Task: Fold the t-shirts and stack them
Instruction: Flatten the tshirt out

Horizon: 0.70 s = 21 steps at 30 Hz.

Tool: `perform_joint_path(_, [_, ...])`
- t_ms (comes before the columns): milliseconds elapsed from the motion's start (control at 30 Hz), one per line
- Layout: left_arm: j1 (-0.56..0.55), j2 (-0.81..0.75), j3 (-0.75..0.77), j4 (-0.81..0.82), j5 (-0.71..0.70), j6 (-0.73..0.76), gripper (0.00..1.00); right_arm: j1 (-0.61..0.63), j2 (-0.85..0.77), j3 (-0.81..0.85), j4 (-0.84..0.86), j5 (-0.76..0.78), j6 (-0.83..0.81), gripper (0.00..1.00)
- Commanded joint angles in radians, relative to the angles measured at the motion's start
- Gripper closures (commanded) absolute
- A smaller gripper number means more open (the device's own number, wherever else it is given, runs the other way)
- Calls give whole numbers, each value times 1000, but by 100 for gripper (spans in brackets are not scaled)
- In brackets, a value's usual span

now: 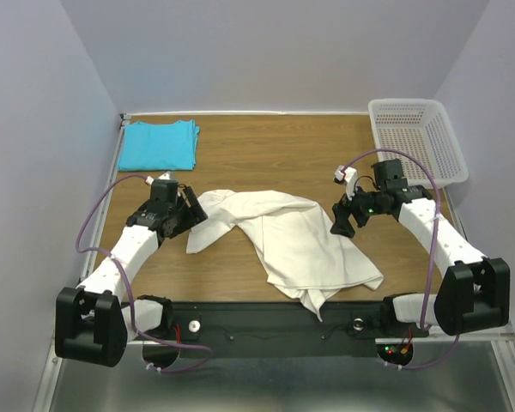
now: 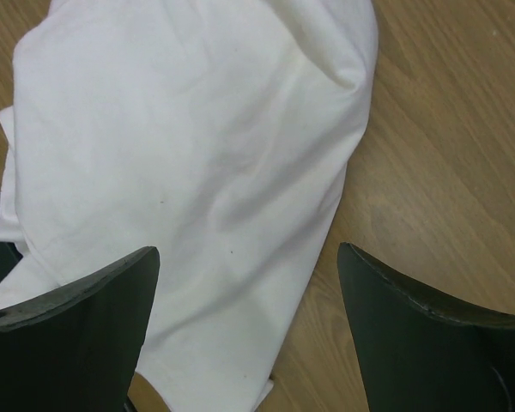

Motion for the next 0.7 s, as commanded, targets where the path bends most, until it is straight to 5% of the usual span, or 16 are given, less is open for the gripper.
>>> perform_joint_path(0, [-2, -3, -34, -91, -70, -121, 19, -6, -34, -16, 13, 35, 3, 10])
perform_joint_path(400, [-2, 123, -24, -74, -127, -170, 27, -6, 16, -62, 18, 65, 17, 14])
perform_joint_path(500, [-2, 189, -16, -10, -80, -125, 47, -6, 73, -61, 27, 45, 29, 17])
perform_joint_path(667, [0, 249, -7, 21, -20, -82, 57, -6, 139, -56, 27, 29, 54, 24])
